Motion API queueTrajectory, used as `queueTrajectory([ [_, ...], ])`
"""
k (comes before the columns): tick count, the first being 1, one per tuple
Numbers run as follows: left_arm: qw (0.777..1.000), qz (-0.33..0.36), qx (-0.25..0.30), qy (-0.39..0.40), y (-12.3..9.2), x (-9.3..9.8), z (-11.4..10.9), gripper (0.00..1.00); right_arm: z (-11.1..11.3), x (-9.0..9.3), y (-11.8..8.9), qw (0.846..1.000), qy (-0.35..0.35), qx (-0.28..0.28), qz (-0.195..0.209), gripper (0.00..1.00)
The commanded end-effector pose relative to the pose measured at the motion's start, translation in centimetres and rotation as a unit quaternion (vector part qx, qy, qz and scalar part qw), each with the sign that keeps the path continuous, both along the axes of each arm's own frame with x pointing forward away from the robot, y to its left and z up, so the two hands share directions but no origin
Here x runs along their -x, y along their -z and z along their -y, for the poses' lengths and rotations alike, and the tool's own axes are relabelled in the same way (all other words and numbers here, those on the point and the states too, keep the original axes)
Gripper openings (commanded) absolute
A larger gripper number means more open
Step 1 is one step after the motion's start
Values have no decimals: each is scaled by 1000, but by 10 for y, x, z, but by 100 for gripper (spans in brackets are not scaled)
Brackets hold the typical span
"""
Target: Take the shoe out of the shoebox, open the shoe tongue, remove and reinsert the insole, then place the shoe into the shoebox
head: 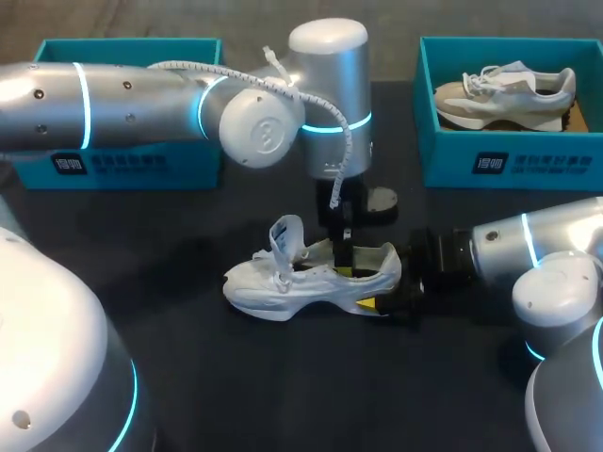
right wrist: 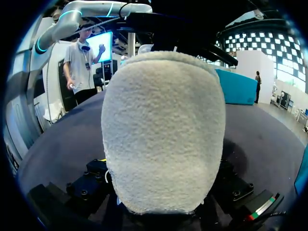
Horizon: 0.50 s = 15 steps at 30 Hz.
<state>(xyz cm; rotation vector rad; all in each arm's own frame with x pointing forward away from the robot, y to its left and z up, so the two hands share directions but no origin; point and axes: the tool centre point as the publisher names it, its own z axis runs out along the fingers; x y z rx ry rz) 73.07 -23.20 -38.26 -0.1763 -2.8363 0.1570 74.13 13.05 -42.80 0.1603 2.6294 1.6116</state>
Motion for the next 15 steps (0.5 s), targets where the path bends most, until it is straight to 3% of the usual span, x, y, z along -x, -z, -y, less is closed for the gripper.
queueTrajectory([
  [1, 1000, 10, 1, -1, 11, 9, 2, 0, 0, 0, 1, 1000, 0, 2, 0, 0],
  [15, 1000, 10, 6, 20, 20, 22, 2, 0, 0, 0, 1, 1000, 0, 2, 0, 0],
])
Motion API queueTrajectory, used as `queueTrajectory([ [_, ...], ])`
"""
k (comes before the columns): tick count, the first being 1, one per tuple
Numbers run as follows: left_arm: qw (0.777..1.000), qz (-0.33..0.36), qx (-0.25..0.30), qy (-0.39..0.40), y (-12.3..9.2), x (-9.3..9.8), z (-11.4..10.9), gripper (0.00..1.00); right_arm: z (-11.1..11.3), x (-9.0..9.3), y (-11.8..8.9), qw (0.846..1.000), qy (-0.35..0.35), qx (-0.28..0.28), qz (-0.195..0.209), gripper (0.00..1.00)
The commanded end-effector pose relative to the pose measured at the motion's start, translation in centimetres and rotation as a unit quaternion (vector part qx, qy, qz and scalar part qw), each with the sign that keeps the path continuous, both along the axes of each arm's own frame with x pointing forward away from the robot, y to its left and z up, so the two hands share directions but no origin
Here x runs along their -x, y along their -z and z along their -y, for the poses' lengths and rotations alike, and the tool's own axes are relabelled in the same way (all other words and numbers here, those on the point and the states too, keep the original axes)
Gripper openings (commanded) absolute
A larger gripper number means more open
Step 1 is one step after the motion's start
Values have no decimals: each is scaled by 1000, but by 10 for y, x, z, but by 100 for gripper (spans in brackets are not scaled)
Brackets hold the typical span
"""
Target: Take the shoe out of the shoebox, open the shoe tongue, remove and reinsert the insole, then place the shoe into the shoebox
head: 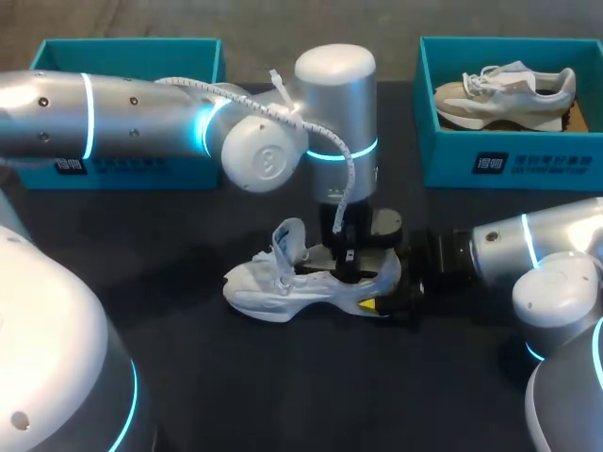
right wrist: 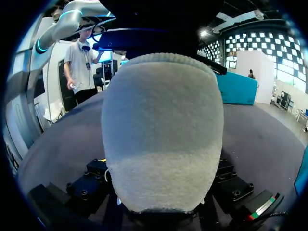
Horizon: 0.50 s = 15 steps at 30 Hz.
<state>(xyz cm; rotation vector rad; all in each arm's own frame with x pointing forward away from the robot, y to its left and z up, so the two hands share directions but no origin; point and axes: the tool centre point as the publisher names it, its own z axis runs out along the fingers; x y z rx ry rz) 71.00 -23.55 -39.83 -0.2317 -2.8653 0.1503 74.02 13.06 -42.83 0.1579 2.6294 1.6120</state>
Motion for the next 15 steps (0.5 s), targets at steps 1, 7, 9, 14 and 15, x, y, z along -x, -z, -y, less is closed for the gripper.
queueTrajectory([
  [1, 1000, -12, 6, 4, 4, 2, -2, 0, 0, -1, 0, 1000, 1, 2, -1, 0],
  [7, 1000, -23, 17, 8, 3, 5, -4, 31, 0, -1, 0, 1000, 1, 2, -1, 0],
  [9, 1000, -24, 18, 8, 2, 6, -4, 34, 0, -1, 0, 1000, 1, 2, -1, 0],
  [14, 1000, -26, 15, 8, 5, 9, -3, 44, 0, -1, 0, 1000, 1, 2, -1, 0],
  [15, 1000, -25, 10, 5, 7, 9, -3, 44, 0, -1, 0, 1000, 1, 2, -1, 0],
])
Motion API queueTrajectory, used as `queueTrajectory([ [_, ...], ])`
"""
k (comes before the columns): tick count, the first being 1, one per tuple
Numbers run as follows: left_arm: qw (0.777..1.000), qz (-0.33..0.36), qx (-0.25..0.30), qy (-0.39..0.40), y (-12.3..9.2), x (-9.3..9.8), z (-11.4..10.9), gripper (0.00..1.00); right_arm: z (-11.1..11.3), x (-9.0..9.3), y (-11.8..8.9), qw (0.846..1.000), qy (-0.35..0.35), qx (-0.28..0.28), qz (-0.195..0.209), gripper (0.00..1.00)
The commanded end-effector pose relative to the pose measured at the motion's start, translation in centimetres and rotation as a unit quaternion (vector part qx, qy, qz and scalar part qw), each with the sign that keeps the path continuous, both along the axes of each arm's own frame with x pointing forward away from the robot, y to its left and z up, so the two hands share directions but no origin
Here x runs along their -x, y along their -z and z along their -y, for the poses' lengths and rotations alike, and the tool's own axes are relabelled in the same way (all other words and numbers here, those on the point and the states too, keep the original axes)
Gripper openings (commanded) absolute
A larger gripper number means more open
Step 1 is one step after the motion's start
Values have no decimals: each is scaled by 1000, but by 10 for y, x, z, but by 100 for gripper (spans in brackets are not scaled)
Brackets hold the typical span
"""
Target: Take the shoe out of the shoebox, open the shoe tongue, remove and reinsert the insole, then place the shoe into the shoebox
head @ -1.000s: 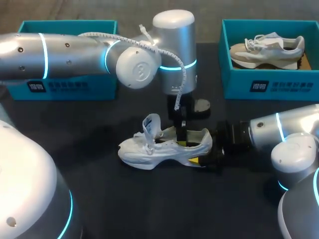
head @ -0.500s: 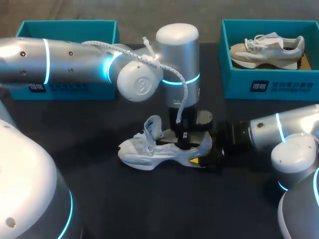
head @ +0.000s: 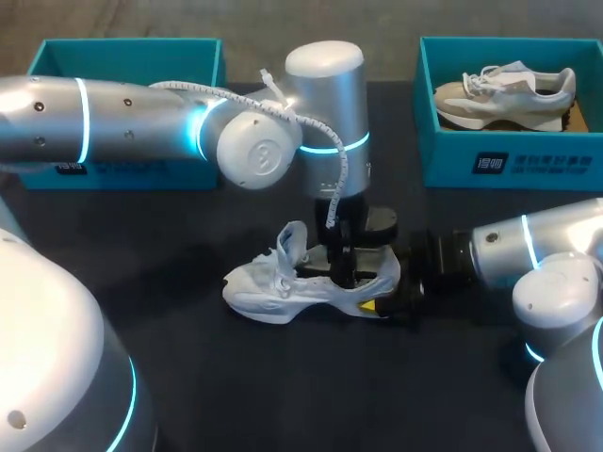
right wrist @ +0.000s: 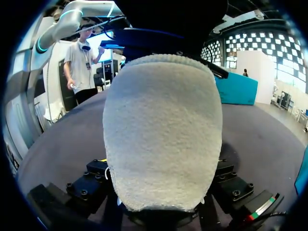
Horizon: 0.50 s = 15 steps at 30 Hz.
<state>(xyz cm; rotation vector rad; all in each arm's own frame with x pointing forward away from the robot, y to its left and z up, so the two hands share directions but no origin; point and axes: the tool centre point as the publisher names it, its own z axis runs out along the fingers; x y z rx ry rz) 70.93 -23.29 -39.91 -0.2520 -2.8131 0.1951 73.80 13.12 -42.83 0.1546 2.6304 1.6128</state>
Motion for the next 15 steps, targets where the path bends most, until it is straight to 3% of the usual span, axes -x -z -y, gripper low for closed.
queueTrajectory([
  [1, 1000, 0, -7, -4, 8, 8, -1, 44, 1, -3, 0, 1000, 2, 2, -1, 0],
  [10, 999, 23, -29, -12, 20, 8, 3, 44, 1, -3, 0, 1000, 2, 2, -1, 0],
  [13, 998, 50, -37, -22, 22, 8, 2, 36, 1, -3, 0, 1000, 2, 2, -1, 0],
  [15, 997, 62, -39, -26, 24, 6, 1, 25, 1, -3, 0, 1000, 2, 2, -1, 0],
])
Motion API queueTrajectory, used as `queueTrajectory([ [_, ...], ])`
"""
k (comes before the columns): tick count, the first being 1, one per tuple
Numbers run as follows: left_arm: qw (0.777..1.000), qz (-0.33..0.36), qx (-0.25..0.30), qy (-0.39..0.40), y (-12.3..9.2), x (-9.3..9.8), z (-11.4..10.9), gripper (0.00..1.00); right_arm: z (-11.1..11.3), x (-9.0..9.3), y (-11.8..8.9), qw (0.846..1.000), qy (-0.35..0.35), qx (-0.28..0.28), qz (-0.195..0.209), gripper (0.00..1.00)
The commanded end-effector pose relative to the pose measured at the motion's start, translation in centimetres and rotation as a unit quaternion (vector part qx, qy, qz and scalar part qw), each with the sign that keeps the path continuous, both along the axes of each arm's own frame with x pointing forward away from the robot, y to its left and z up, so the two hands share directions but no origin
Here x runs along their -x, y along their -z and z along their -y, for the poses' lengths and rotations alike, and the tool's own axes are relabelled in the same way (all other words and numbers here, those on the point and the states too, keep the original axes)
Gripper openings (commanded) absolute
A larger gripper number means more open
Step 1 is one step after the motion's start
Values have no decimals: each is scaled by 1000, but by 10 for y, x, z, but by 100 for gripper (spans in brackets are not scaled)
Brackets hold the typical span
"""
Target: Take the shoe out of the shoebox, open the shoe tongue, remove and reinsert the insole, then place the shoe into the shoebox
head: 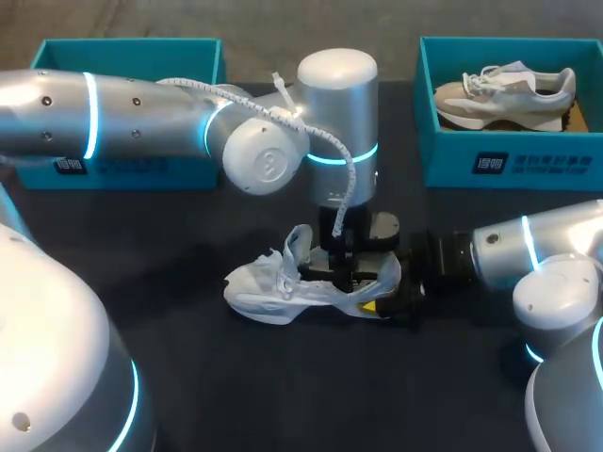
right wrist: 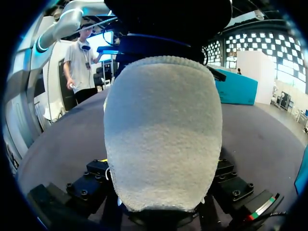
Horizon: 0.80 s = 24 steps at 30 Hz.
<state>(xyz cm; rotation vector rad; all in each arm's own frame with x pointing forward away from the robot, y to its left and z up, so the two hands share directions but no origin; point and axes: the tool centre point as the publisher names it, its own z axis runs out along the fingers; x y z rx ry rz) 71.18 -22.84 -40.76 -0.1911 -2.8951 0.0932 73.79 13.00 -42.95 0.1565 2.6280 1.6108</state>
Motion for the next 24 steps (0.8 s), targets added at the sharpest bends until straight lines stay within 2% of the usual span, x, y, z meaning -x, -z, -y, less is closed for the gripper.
queueTrajectory([
  [1, 1000, 27, -3, -6, 16, 9, 5, 19, -1, -3, -1, 1000, 1, 2, -2, 0],
  [3, 999, 32, -6, -10, 17, 7, 3, 13, -1, -3, -1, 1000, 1, 2, -2, 0],
  [4, 999, 33, -6, -10, 18, 7, 2, 4, -1, -3, -1, 1000, 1, 2, -2, 0],
  [6, 999, 40, -11, -13, 19, 6, 0, 0, -1, -3, -1, 1000, 1, 2, -2, 0],
  [13, 998, 63, -22, -18, 20, 2, -4, 0, -1, -3, -1, 1000, 1, 2, -2, 0],
  [18, 995, 100, -8, -24, 8, 3, -10, 0, -1, -3, -1, 1000, 1, 2, -2, 0],
  [24, 993, 113, -7, -28, -2, 3, -16, 0, -1, -3, -1, 1000, 1, 2, -2, 0],
])
